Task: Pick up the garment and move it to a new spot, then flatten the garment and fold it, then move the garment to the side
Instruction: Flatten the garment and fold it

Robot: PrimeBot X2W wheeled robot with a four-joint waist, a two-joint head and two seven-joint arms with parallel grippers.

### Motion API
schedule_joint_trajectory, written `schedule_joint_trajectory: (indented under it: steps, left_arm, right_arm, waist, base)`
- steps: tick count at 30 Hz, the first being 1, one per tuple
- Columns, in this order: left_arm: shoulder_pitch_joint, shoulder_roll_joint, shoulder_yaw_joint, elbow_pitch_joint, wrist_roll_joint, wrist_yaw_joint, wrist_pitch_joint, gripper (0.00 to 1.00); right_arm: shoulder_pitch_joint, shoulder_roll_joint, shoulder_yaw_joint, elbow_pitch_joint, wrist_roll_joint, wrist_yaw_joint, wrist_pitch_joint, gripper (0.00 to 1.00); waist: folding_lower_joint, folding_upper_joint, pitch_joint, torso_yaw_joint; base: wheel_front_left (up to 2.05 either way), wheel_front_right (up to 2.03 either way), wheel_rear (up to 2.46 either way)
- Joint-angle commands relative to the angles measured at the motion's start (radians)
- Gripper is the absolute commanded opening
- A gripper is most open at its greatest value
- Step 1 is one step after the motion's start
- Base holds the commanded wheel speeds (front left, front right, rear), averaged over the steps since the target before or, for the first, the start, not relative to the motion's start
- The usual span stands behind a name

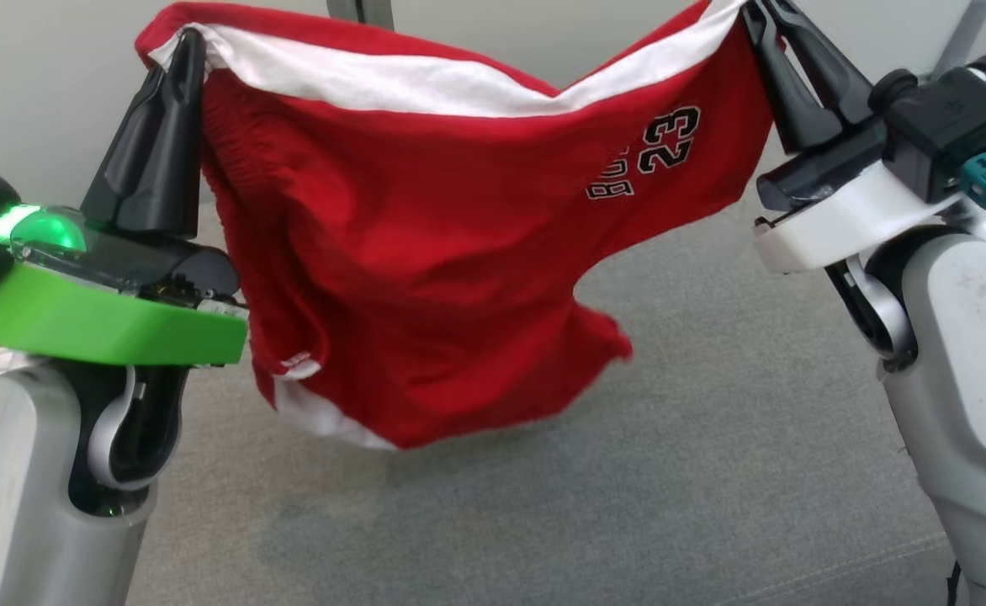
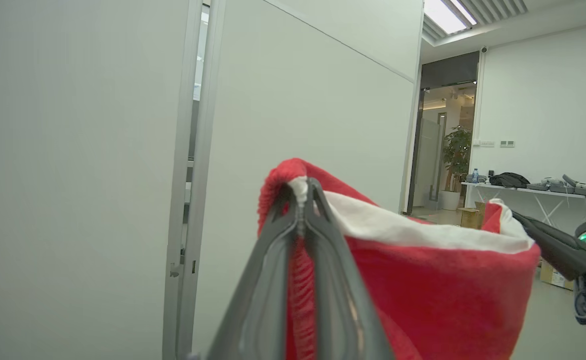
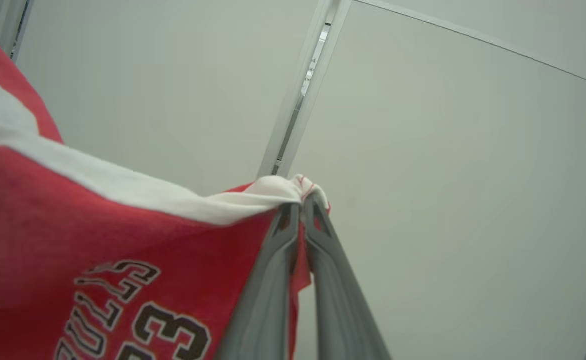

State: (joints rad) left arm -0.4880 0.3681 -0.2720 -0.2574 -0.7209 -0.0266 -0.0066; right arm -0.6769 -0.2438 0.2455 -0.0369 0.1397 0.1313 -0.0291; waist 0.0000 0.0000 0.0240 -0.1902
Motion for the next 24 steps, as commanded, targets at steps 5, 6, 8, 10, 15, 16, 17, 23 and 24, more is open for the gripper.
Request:
schedule_joint_trajectory:
  steps: [5,6,8,10,15,16,17,23,24]
  left_arm:
    - [-0.086,0.013,-0.015,0.064,-0.010,-0.019,0.045,0.00]
    - [-0.115,0.015,-0.020,0.087,-0.010,-0.026,0.057,0.00]
    - [-0.178,0.020,-0.033,0.135,-0.003,-0.040,0.078,0.00]
    - [-0.257,0.018,-0.049,0.190,0.008,-0.054,0.097,0.00]
    - [-0.491,-0.001,-0.095,0.361,0.048,-0.082,0.100,0.00]
    - [-0.547,-0.010,-0.105,0.400,0.062,-0.088,0.085,0.00]
    - [-0.590,-0.022,-0.111,0.433,0.069,-0.091,0.069,0.00]
    - [-0.801,-0.083,-0.165,0.619,0.063,-0.105,-0.050,0.00]
    - [-0.817,-0.092,-0.174,0.646,0.053,-0.105,-0.069,0.00]
  right_arm:
    - [-0.014,0.015,-0.027,0.025,-0.015,-0.001,0.024,0.00]
    - [-0.034,0.025,-0.031,0.046,-0.012,-0.001,0.021,0.00]
    - [-0.081,0.029,-0.037,0.098,-0.015,-0.001,0.012,0.00]
    - [-0.147,0.037,-0.046,0.157,-0.018,-0.001,-0.004,0.00]
    - [-0.353,0.067,-0.079,0.331,-0.063,-0.001,-0.062,0.00]
    - [-0.402,0.072,-0.093,0.365,-0.082,-0.001,-0.079,0.00]
    - [-0.442,0.077,-0.101,0.390,-0.100,-0.001,-0.093,0.00]
    - [-0.623,0.131,-0.167,0.498,-0.211,-0.001,-0.190,0.00]
    - [-0.633,0.143,-0.177,0.507,-0.223,-0.001,-0.202,0.00]
  waist:
    - [0.0000,0.0000,0.103,0.000]
    - [0.0000,0.0000,0.126,0.000]
    - [0.0000,0.0000,0.168,0.001]
    - [0.0000,0.0000,0.211,0.001]
    - [0.0000,0.0000,0.294,-0.007]
    - [0.0000,0.0000,0.309,-0.010]
    - [0.0000,0.0000,0.321,-0.012]
    - [0.0000,0.0000,0.392,-0.032]
    - [0.0000,0.0000,0.404,-0.036]
  base:
    - [0.00,0.00,0.00]
    - [0.00,0.00,0.00]
    - [0.00,0.00,0.00]
    - [0.00,0.00,0.00]
    - [0.00,0.00,0.00]
    - [0.00,0.00,0.00]
    - [0.00,0.00,0.00]
    - [0.00,0.00,0.00]
    - [0.00,0.00,0.00]
